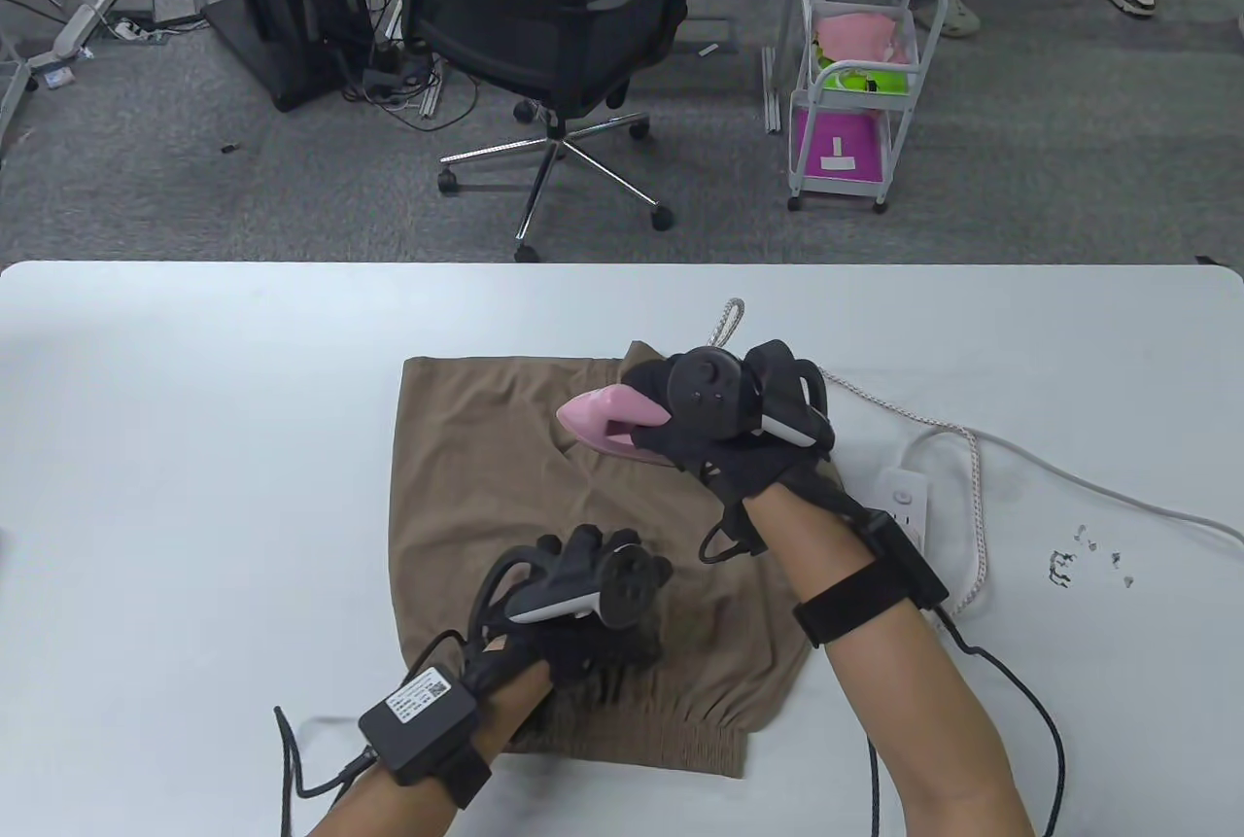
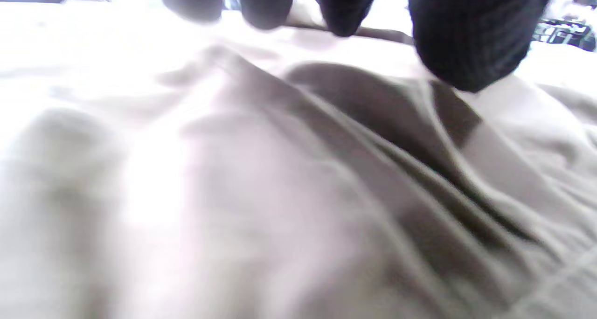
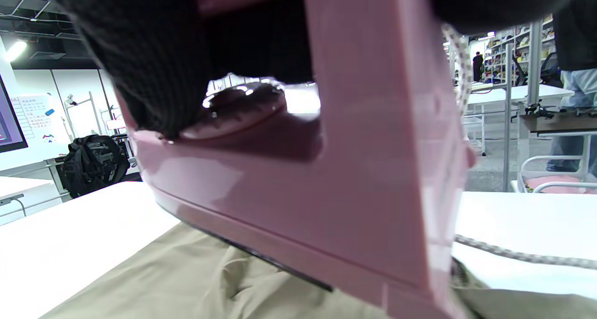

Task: Iron shorts with electric iron on table

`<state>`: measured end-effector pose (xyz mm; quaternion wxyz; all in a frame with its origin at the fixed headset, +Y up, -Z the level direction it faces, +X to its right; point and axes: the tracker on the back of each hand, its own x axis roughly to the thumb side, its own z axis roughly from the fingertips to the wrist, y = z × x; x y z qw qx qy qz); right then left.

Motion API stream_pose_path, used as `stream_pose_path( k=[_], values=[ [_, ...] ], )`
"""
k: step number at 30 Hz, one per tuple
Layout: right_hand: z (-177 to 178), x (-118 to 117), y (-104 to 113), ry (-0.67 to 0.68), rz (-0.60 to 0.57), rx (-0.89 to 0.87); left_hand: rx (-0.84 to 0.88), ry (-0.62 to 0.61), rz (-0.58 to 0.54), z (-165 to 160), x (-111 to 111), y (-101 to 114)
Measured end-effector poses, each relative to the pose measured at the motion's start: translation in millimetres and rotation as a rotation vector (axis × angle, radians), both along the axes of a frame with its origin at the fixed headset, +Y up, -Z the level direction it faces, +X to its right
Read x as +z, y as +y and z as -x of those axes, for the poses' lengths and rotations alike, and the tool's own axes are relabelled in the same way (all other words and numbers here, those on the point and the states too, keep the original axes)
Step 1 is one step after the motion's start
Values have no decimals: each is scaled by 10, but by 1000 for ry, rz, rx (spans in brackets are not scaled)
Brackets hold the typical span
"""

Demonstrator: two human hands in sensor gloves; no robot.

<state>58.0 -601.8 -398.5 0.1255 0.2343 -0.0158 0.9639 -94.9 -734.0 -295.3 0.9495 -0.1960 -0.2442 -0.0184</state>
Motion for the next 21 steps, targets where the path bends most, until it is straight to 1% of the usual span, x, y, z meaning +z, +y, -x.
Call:
stream_pose_path(
  k=[4, 6, 7, 8, 10, 12, 16, 17, 19, 21],
  values=[
    [206, -101, -89, 7, 12, -4, -65, 21, -32, 542, 114, 56],
    [343, -171, -148, 4, 13, -9, -30, 44, -19, 851, 193, 50],
    [412, -207, -176, 0, 13, -10, -16, 60, -11, 947, 223, 41],
    [492, -249, -204, -9, 11, -10, -8, 72, 25, 1076, 264, 20],
    [602, -316, -243, -18, 11, -14, 20, 89, 109, 1231, 332, -38],
    [722, -404, -297, -37, 32, -31, 62, 73, 155, 1312, 401, -101],
    [956, -605, -454, -70, 98, -73, 72, 34, 180, 1366, 482, -285],
    [1029, -661, -512, -70, 103, -80, 109, 41, 187, 1386, 471, -292],
    [1179, -753, -617, -71, 137, -50, 91, 64, 213, 1397, 466, -304],
    [1286, -808, -685, -69, 142, -26, 118, 53, 181, 1413, 463, -318]
  ],
)
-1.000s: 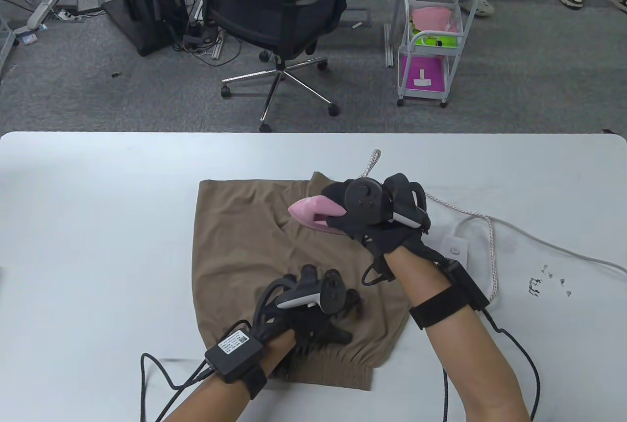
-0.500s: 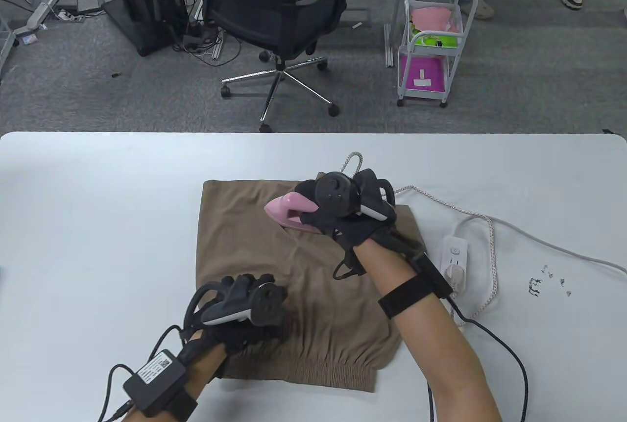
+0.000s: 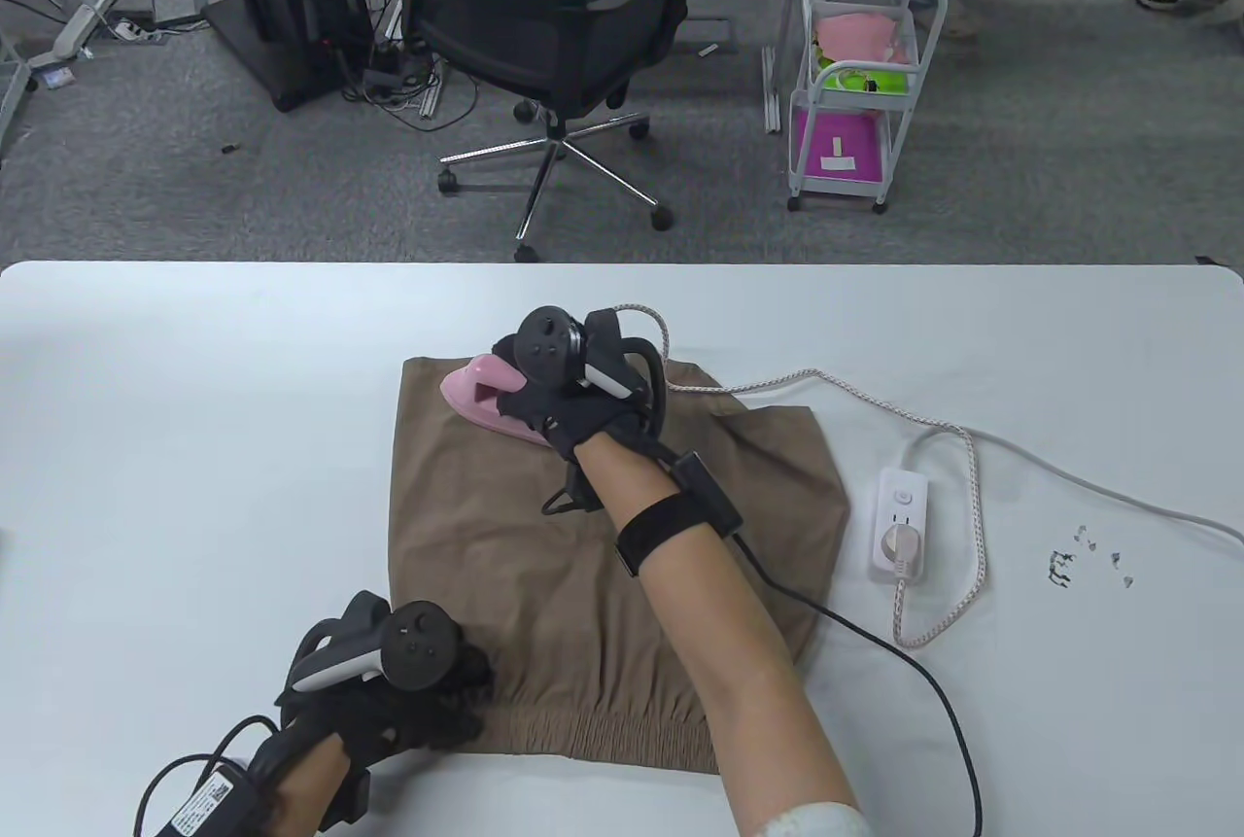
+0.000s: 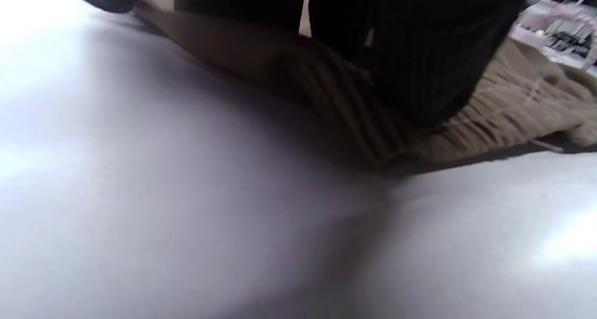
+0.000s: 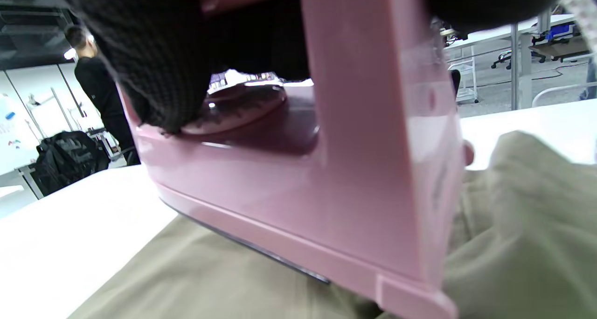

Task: Iron shorts with electric iron on table

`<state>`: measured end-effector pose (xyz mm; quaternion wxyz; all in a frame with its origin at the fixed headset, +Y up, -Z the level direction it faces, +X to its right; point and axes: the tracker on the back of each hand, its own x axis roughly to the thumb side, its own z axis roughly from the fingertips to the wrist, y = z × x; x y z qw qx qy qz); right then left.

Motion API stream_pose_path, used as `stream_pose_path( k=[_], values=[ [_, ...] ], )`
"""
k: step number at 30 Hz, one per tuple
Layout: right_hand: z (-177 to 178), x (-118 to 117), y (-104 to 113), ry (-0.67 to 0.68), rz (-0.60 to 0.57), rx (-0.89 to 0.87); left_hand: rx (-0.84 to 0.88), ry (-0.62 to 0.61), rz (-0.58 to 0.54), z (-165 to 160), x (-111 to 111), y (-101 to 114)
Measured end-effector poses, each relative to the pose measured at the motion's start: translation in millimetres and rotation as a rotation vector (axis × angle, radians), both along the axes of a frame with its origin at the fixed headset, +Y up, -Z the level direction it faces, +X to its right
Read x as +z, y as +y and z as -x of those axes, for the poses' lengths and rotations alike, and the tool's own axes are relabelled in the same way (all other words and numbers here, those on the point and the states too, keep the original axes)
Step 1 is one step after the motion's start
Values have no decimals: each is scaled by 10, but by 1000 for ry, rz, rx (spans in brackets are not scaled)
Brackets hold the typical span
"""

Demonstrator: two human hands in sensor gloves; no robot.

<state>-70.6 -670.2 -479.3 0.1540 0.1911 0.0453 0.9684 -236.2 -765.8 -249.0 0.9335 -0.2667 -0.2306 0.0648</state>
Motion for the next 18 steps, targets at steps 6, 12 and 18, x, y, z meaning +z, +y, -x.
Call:
stream_pose_path(
  k=[6, 12, 18],
  values=[
    [373, -173, -208, 24, 2, 92, 11, 2, 17, 19, -19, -9],
    [647, -265, -328, 74, 45, 114, 7, -8, 17, 13, -20, -6],
    [734, -286, -437, 99, 66, 112, -2, -14, 16, 8, -25, -3]
  ],
)
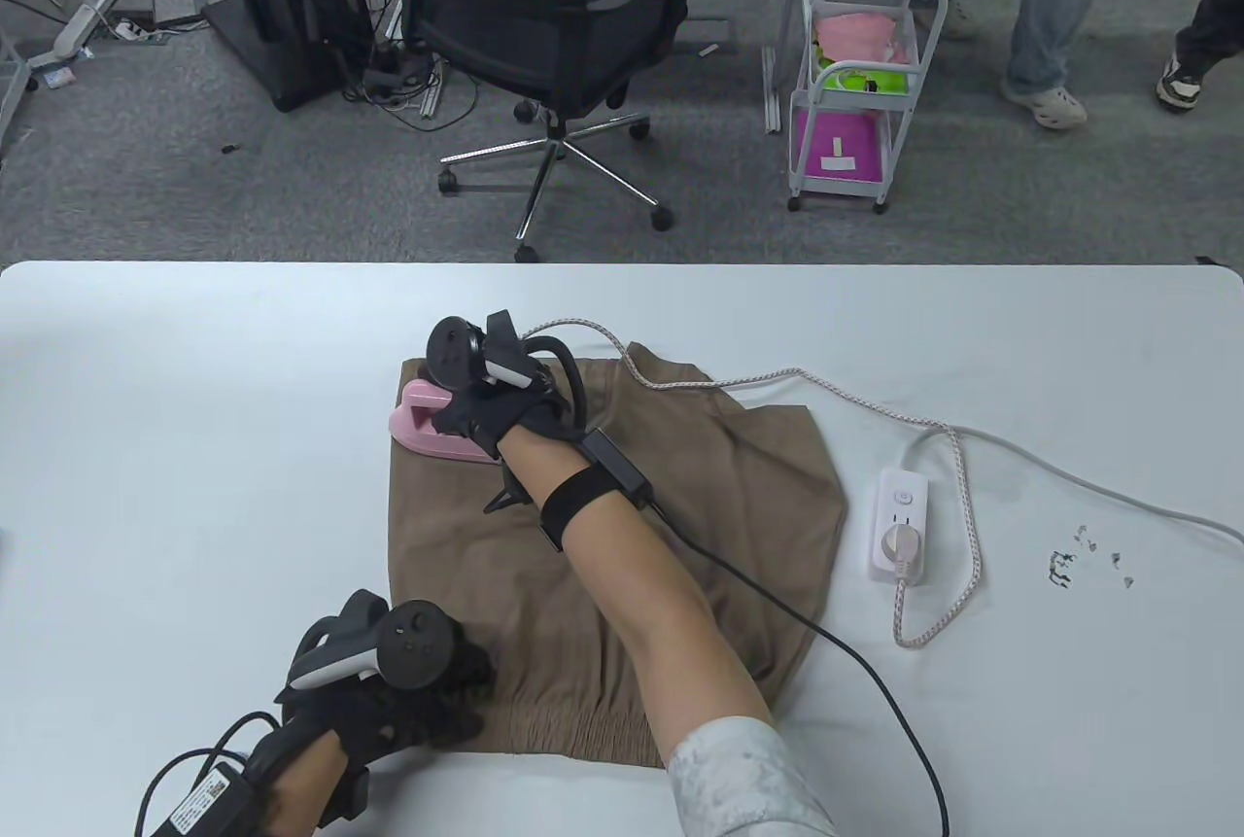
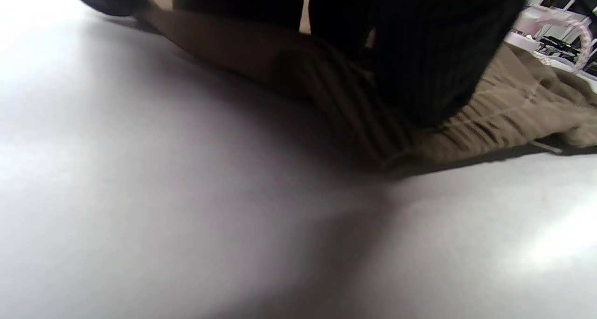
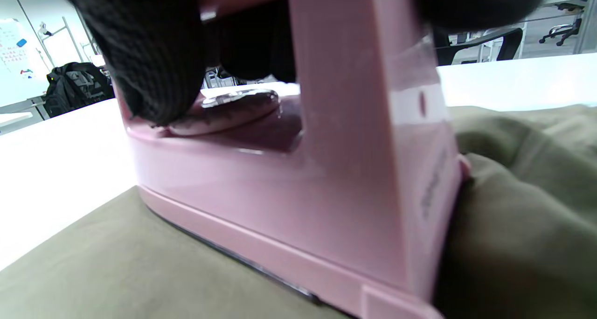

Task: Iron shorts with electric iron on table

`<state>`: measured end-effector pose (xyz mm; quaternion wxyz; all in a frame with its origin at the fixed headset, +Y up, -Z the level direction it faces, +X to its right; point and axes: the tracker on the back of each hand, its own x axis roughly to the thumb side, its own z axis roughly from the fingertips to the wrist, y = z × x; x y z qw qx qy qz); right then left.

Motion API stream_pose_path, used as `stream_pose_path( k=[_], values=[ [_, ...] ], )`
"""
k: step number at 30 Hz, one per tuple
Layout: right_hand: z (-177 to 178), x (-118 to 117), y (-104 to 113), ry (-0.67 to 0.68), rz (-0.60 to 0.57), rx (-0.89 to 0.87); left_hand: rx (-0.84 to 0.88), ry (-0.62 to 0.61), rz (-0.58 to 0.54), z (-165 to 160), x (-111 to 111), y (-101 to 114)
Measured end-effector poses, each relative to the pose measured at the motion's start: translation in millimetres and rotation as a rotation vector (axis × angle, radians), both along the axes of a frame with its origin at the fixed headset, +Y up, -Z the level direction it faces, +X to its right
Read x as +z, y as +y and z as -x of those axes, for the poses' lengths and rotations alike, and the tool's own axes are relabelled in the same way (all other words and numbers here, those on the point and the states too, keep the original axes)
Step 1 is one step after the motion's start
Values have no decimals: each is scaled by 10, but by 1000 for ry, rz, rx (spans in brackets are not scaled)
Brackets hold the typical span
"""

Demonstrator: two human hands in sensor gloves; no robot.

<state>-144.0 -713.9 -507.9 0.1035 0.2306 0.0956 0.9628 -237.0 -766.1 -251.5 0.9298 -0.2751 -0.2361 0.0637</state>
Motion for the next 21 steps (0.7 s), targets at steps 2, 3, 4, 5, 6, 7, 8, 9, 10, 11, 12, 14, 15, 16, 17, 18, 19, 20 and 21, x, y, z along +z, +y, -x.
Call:
stream_pose_path(
  k=[2, 3, 4, 5, 6, 7, 8, 9, 10, 11, 12, 14, 15, 16, 17, 18, 19, 20, 21],
  values=[
    [-24, -12, 3, -8, 9, -1, -5, 1, 1, 0, -1, 0],
    [-46, -11, 13, -9, -4, 14, -7, 0, 1, -1, -1, 0],
    [-72, -12, 18, -10, -11, 19, -8, 0, 1, -2, -1, 0],
    [-114, -9, 25, -18, -19, 18, -6, -1, 4, -1, 1, -7],
    [-147, -6, 30, -22, -26, 20, -1, -3, 5, 3, 1, -12],
    [-205, 1, 40, -25, -39, 30, 5, -4, 7, 17, -10, -19],
    [-248, 6, 49, -27, -51, 38, 10, -2, 12, 24, -17, -24],
    [-314, 10, 61, -33, -60, 48, 14, 2, 18, 28, -24, -29],
    [-370, 14, 71, -37, -63, 56, 14, 1, 19, 28, -26, -29],
    [-436, 20, 80, -42, -68, 65, 11, 0, 16, 26, -26, -29],
    [-511, 27, 90, -50, -76, 74, 8, 0, 14, 25, -25, -27],
    [-635, 38, 103, -62, -102, 112, 6, 3, 14, 22, -22, -27],
    [-714, 51, 107, -70, -109, 112, 3, 3, 13, 22, -20, -26],
    [-801, 62, 111, -78, -109, 117, 1, 4, 12, 19, -18, -25],
    [-848, 67, 113, -85, -106, 121, -1, 4, 11, 17, -17, -24],
    [-895, 75, 116, -93, -103, 121, -3, 3, 10, 15, -16, -23],
    [-946, 83, 120, -100, -104, 124, -4, 3, 9, 14, -15, -24],
    [-996, 91, 123, -107, -106, 130, -5, 3, 9, 13, -15, -23],
    [-1027, 98, 124, -111, -108, 133, -6, 3, 9, 13, -15, -23]
  ],
)
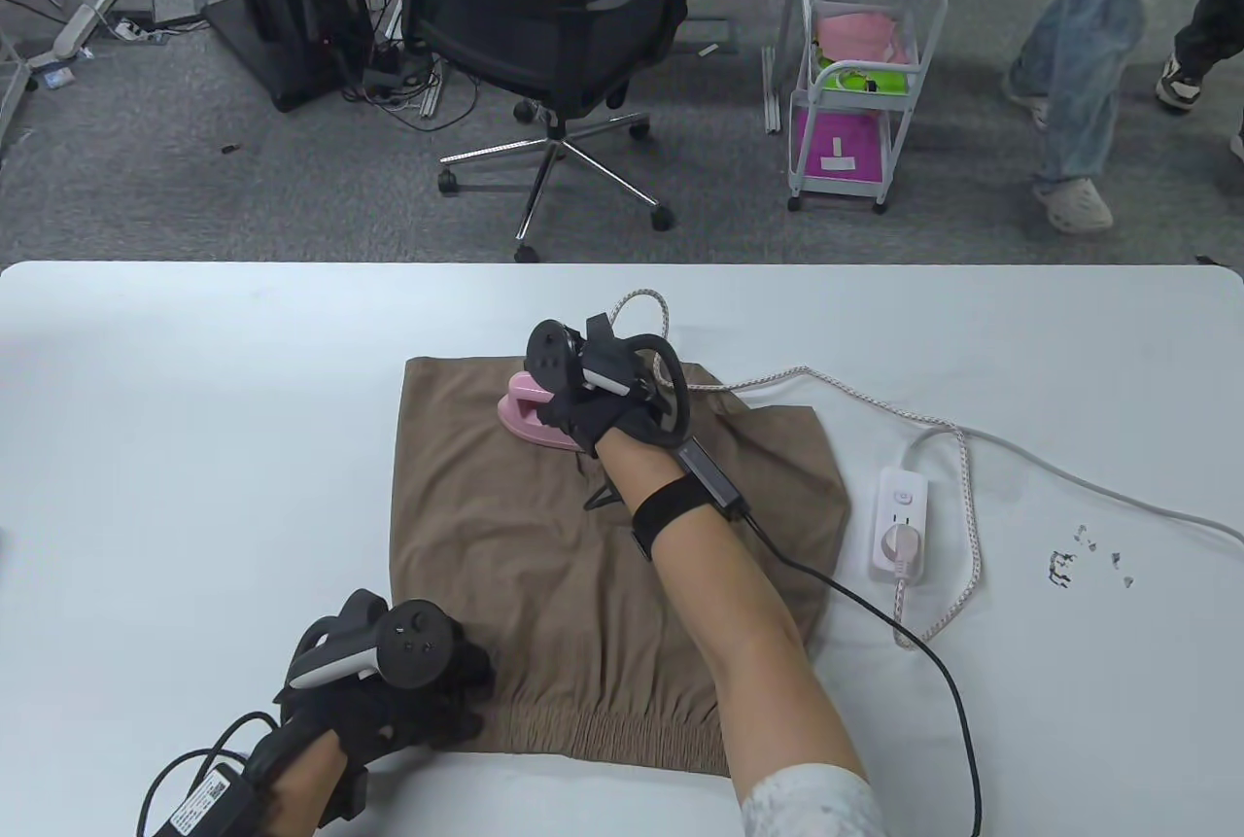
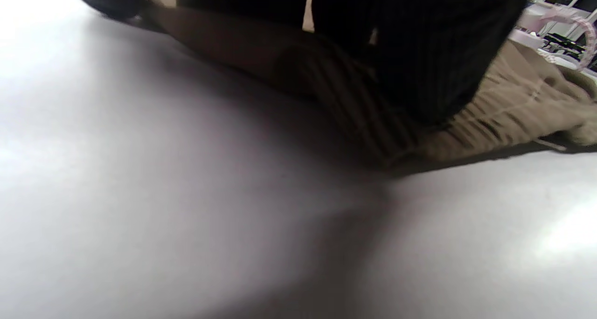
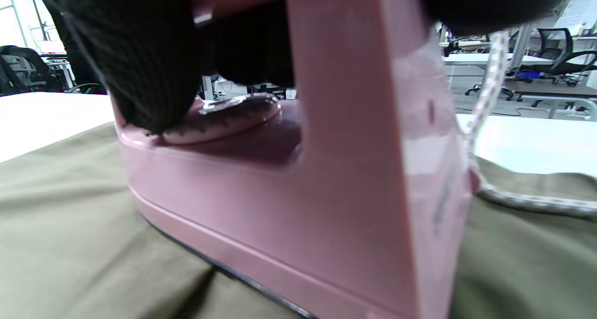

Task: Iron shorts with electric iron on table

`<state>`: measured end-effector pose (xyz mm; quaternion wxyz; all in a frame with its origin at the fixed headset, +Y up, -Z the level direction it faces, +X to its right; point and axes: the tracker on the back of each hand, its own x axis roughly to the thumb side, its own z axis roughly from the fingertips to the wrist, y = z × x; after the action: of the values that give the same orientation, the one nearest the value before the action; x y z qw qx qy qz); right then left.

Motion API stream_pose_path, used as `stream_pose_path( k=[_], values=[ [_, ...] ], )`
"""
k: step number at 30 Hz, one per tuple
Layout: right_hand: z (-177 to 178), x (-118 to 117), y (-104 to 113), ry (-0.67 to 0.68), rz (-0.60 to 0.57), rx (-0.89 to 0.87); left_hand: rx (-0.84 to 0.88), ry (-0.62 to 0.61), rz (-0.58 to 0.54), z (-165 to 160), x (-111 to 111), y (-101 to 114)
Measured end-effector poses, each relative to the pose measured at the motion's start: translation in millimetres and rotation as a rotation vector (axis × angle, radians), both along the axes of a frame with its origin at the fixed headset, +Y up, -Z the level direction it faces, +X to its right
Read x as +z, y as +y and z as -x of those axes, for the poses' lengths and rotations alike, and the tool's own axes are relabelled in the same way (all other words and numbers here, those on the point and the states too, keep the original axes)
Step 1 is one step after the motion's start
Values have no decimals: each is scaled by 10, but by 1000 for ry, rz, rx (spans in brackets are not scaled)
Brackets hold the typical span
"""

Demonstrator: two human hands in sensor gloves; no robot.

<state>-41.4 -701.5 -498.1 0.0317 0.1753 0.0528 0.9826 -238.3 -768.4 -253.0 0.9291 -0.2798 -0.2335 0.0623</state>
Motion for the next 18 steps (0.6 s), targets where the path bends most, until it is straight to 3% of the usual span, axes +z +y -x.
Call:
stream_pose_path(
  k=[7, 18],
  values=[
    [46, 45, -28, 5, -2, -28, -5, -3, -2, -7, 1, -1],
    [750, 150, -95, 112, 41, -109, -14, -5, -4, -24, 6, 3]
  ],
)
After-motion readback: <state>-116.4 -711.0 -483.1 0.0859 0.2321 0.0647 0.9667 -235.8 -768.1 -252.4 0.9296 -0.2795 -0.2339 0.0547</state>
